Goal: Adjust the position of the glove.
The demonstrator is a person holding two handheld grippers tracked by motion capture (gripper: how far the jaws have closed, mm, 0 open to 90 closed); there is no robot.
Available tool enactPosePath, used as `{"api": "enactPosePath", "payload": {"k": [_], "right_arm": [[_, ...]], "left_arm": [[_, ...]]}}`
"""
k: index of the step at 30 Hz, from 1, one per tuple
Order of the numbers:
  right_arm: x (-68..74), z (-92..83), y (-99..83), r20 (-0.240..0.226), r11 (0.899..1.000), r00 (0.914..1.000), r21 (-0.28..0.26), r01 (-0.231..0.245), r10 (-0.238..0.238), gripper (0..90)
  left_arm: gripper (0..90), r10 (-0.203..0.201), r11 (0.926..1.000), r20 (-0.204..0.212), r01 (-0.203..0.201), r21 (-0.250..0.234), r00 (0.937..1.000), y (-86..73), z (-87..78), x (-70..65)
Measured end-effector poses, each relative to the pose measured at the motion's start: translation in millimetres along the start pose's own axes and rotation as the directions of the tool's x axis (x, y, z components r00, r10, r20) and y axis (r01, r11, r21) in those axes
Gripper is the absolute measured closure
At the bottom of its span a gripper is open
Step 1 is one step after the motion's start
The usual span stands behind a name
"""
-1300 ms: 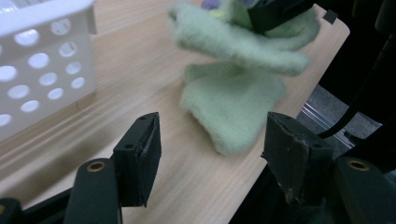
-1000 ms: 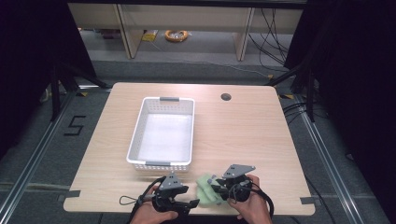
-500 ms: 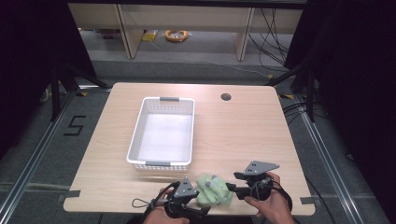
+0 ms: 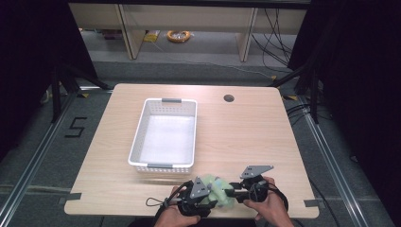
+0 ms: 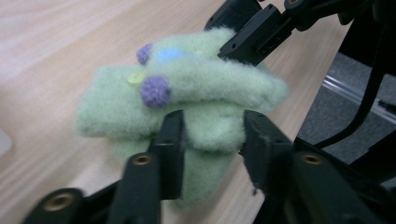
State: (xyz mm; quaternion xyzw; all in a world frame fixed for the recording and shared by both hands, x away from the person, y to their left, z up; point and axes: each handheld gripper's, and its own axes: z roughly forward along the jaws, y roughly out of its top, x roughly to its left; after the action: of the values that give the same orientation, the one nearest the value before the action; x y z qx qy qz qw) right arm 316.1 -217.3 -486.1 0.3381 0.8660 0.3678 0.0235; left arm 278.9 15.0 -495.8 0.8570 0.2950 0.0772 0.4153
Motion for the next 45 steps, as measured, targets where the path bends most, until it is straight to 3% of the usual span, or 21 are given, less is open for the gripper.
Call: {"api": "enactPosePath", "payload": {"k": [2, 4, 5, 6, 8, 9, 10, 11, 12, 13, 17, 19, 21, 22, 26, 31, 32, 36, 39, 42, 45], "right_arm": [[1.1, -1.8, 0.1, 0.0, 1.0, 1.0, 0.001, 0.01, -0.01, 77.5], [4.4, -5.8, 0.6, -0.012, 1.0, 0.9998, -0.011, -0.018, 0.018, 80.3], [3.5, -7.5, 1.0, 0.004, 1.0, 1.0, -0.027, 0.002, -0.002, 80.9], [3.5, -7.5, 1.0, 0.004, 1.0, 1.0, -0.027, 0.002, -0.002, 80.9], [6.4, -14.8, 2.1, -0.001, 0.999, 1.0, -0.054, -0.004, 0.004, 81.6], [10.1, -17.7, 1.9, -0.019, 0.997, 0.999, -0.061, -0.043, 0.042, 81.8], [9.8, -19.8, 2.3, -0.009, 0.996, 0.9998, -0.087, -0.02, 0.02, 81.9], [14.1, -22.3, 2.0, -0.011, 0.994, 0.9986, -0.096, -0.053, 0.053, 81.9], [14.7, -24.9, 2.5, 0.009, 0.993, 0.9996, -0.119, -0.025, 0.026, 82.1], [20.8, -27.0, 2.5, -0.002, 0.991, 0.9984, -0.126, -0.056, 0.056, 82.3], [37.6, -26.6, 0.5, -0.009, 0.983, 0.9994, -0.18, -0.036, 0.035, 82.7], [51.0, -23.1, -2.2, -0.002, 0.985, 0.9985, -0.162, -0.054, 0.055, 83.0], [58.5, -16.9, -3.4, 0.011, 0.987, 0.9999, -0.159, 0.0, 0.002, 83.0], [64.2, -13.1, -3.9, -0.011, 0.989, 0.9999, -0.145, -0.01, 0.008, 82.9], [67.9, -0.7, -6.4, 0.011, 0.994, 0.9996, -0.104, 0.026, -0.025, 82.2], [63.8, 5.9, -10.2, -0.021, 0.998, 0.9994, -0.061, 0.025, -0.026, 74.2], [64.9, 4.0, -10.3, -0.02, 0.998, 0.9998, -0.058, 0.005, -0.006, 72.1], [63.1, -7.8, -6.6, -0.003, 0.995, 0.9996, -0.098, 0.026, -0.027, 63.0], [58.5, -16.7, -4.3, 0.005, 0.989, 0.9991, -0.14, 0.043, -0.043, 60.4], [52.0, -26.6, -0.3, 0.043, 0.985, 0.9983, -0.165, 0.046, -0.04, 62.0], [33.3, -27.5, 6.2, 0.101, 0.985, 0.9935, -0.157, 0.067, -0.051, 63.0]], "left_arm": [[70.8, 0.051, 0.9987, -0.007, -0.051, 0.01, 0.9987, 0.3, -0.5, 1.8], [78.7, 0.013, 0.9999, -0.007, -0.014, -0.003, 0.9999, -0.5, -0.2, 1.4], [82.9, 0.013, 0.9999, -0.007, -0.014, -0.003, 0.9999, -0.5, -0.2, 1.4], [82.9, 0.001, 0.9999, 0.006, -0.001, -0.014, 1.0, 0.2, -1.5, 1.4], [85.8, 0.029, 0.9995, -0.004, -0.029, -0.016, 0.9996, 4.7, -8.6, 3.8], [86.1, 0.03, 0.999, -0.006, -0.031, -0.033, 0.9995, 7.0, -11.1, 5.0], [86.3, 0.035, 0.9986, -0.014, -0.036, -0.039, 0.9993, 9.6, -14.0, 7.2], [86.4, 0.054, 0.9975, -0.02, -0.055, -0.046, 0.9984, 12.5, -16.9, 11.1], [86.5, 0.035, 0.9972, -0.037, -0.038, -0.065, 0.9987, 14.7, -18.3, 12.9], [86.6, 0.054, 0.996, -0.057, -0.058, -0.068, 0.9969, 17.1, -20.7, 16.9], [86.8, 0.023, 0.9955, -0.084, -0.031, -0.089, 0.9962, 20.4, -18.1, 27.7], [86.8, 0.02, 0.9959, -0.079, -0.027, -0.087, 0.9967, 20.0, -15.0, 31.7], [86.8, 0.021, 0.9963, -0.088, -0.028, -0.082, 0.9959, 18.1, -11.5, 34.7], [86.7, 0.007, 0.9961, -0.077, -0.014, -0.088, 0.997, 17.1, -9.8, 35.0], [86.1, -0.002, 0.9965, -0.069, -0.003, -0.083, 0.9976, 14.2, -4.9, 34.9], [79.8, -0.005, 0.9981, -0.057, 0.002, -0.062, 0.9984, 12.1, -4.8, 39.9], [75.5, -0.032, 0.9966, -0.044, 0.028, -0.077, 0.9985, 12.1, -6.0, 39.5], [59.9, -0.082, 0.9906, -0.028, 0.078, -0.113, 0.9963, 10.6, -20.8, 43.7], [56.6, -0.115, 0.9852, -0.024, 0.111, -0.13, 0.993, 5.3, -32.8, 43.3], [52.0, -0.125, 0.9831, 0.001, 0.123, -0.135, 0.9922, -1.3, -40.9, 38.0], [48.4, -0.13, 0.9835, 0.013, 0.13, -0.126, 0.9915, -6.8, -41.6, 29.7]]}}
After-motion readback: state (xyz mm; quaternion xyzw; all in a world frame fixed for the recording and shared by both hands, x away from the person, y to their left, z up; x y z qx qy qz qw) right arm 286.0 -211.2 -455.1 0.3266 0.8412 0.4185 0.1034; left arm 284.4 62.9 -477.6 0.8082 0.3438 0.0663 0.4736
